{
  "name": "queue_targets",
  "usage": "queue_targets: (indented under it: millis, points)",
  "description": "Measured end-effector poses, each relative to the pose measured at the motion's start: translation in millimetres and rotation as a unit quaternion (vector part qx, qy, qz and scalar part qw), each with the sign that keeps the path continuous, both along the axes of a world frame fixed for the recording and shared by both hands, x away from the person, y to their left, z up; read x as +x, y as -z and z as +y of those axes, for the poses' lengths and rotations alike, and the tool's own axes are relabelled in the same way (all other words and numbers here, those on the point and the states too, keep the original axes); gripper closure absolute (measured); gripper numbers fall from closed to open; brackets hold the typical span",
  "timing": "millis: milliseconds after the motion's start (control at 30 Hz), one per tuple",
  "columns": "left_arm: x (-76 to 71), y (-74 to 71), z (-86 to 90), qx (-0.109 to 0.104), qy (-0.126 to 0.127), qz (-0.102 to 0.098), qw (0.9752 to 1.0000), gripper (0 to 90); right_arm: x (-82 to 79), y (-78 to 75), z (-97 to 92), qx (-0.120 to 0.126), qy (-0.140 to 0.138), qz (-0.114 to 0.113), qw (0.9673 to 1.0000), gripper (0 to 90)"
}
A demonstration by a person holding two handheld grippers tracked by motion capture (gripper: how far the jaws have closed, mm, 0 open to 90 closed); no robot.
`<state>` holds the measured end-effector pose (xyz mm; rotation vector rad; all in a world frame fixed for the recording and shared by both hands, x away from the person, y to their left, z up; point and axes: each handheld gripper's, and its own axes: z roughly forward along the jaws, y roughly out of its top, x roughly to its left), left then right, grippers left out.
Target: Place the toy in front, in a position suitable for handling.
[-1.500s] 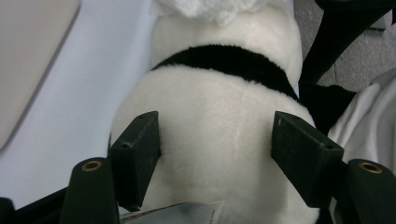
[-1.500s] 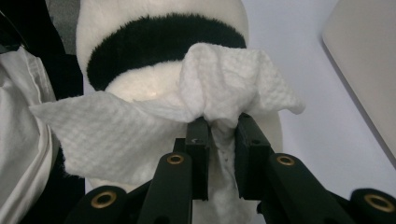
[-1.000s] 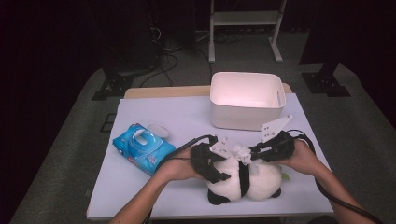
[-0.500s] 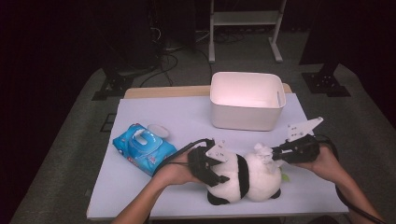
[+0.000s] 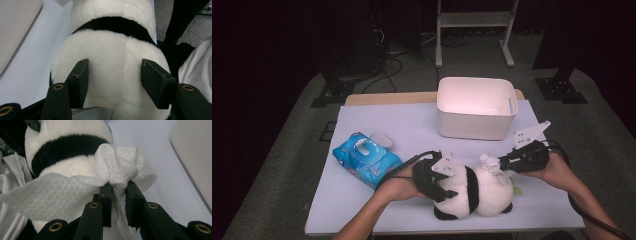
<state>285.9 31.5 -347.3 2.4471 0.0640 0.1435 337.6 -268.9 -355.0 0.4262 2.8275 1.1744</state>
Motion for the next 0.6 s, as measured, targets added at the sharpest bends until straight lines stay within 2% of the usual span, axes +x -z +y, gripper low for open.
queue_targets:
  millis: [167, 233, 400, 600]
  points:
    - [-2.1, 0.3, 0.6, -0.001, 0.002, -0.002, 1.0, 40.5, 8.7, -3.7, 25.7, -0.01, -0.021, -0.004, 0.9997, 77.0]
    - [-1.8, 0.9, 2.5, -0.004, 0.001, 0.001, 1.0, 40.5, 10.6, -3.2, 26.7, -0.009, -0.02, 0.0, 0.9998, 77.0]
    - [-1.5, 1.3, 3.3, -0.007, 0.0, 0.003, 1.0, 40.9, 9.8, 2.1, 9.7, 0.004, -0.002, 0.004, 1.0, 77.0]
    - [2.7, 2.9, 7.0, -0.008, -0.007, 0.011, 0.9999, 41.1, -1.3, 16.0, -23.8, 0.024, 0.038, 0.015, 0.9989, 77.0]
